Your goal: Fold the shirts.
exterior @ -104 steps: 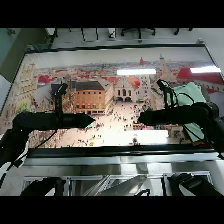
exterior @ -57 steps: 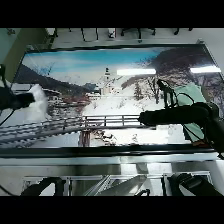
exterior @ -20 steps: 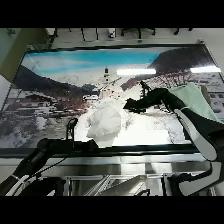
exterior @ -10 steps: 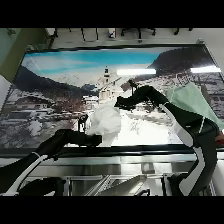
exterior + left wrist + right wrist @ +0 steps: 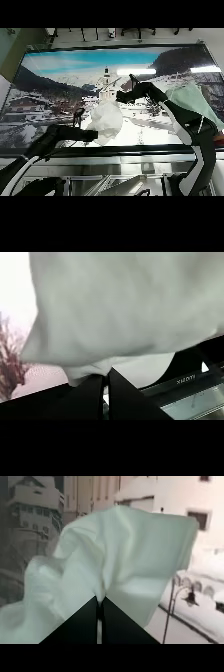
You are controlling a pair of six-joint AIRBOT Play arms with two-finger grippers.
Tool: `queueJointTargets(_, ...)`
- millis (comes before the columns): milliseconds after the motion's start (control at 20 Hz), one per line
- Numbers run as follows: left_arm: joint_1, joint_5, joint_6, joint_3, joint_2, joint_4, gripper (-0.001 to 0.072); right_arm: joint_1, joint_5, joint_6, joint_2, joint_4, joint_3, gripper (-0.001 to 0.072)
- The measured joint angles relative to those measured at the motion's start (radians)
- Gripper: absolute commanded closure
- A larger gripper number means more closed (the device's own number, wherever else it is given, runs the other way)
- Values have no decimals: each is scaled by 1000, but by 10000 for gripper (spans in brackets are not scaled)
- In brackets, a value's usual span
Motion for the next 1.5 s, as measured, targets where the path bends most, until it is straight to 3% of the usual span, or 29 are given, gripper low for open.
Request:
queueJointTargets(350, 302, 154, 3, 65, 374, 32, 690, -69, -98, -93, 217, -2, 151, 692)
queueJointTargets(750, 565, 219, 49, 561, 592, 31, 690, -112, -162, -236, 782, -74, 183, 692)
queueJointTargets(850, 603, 227, 59, 663, 573, 31, 690, -114, -169, -235, 883, -154, 184, 692)
queueJointTargets(1100, 613, 261, 89, 774, 404, 33, 690, -116, -224, -87, 941, -438, 149, 692)
queueJointTargets(1500, 450, 294, 144, 798, -128, 97, 690, -117, -261, 82, 628, -573, -139, 692)
